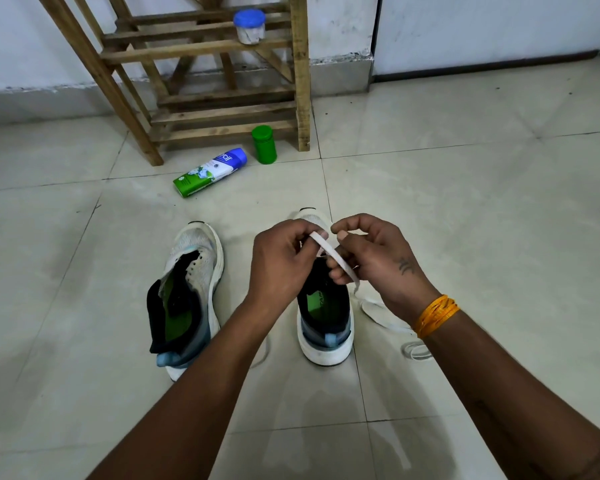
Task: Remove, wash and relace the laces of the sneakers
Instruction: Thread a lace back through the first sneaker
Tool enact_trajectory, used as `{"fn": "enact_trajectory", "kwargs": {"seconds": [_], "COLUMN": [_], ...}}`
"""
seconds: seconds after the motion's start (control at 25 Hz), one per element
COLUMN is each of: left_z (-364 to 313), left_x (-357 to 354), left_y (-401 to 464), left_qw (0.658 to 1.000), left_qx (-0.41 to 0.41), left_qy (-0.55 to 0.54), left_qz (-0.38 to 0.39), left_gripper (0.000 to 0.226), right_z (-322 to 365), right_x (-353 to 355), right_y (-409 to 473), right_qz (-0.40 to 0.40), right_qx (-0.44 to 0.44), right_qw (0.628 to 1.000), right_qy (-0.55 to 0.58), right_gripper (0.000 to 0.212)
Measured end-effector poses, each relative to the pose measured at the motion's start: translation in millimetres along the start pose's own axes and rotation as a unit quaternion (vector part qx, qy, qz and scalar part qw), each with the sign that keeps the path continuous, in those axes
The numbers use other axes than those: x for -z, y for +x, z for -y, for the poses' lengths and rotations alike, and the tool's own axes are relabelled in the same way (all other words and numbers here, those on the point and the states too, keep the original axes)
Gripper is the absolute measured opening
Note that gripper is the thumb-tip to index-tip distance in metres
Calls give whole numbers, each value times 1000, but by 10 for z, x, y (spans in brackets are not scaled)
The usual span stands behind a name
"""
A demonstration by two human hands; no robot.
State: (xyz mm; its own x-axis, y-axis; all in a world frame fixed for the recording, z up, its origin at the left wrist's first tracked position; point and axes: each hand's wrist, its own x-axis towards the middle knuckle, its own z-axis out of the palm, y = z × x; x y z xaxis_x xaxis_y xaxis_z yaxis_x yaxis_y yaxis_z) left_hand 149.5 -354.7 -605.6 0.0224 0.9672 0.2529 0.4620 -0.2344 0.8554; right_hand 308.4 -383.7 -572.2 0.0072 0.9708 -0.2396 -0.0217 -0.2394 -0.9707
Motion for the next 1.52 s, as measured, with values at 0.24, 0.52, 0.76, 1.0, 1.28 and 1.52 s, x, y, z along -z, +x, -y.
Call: {"fn": "enact_trajectory", "kwargs": {"seconds": [0.24, 0.52, 0.76, 1.0, 1.28, 1.52], "left_z": [-303, -277, -306, -277, -170, -39], "left_x": [144, 310, 282, 283, 348, 356], "left_y": [26, 97, 75, 59, 69, 61], "left_qw": [995, 991, 990, 989, 985, 981], "left_qx": [6, 19, 27, 48, 99, 163], "left_qy": [-100, -129, -141, -137, -139, -98], "left_qz": [2, -14, -2, -4, 11, 35], "left_gripper": [11, 5, 6, 5, 5, 8], "right_z": [10, -170, 7, -9, -86, -206], "right_x": [-29, 187, 10, 10, 60, 224], "right_y": [59, 228, 155, 148, 191, 273], "right_qz": [62, -57, 20, 25, -31, -99], "right_qx": [38, 65, 75, 78, 101, 103], "right_qw": [993, 918, 977, 969, 966, 933], "right_qy": [-96, -387, -197, -233, -235, -330], "right_gripper": [16, 7, 18, 7, 18, 15]}}
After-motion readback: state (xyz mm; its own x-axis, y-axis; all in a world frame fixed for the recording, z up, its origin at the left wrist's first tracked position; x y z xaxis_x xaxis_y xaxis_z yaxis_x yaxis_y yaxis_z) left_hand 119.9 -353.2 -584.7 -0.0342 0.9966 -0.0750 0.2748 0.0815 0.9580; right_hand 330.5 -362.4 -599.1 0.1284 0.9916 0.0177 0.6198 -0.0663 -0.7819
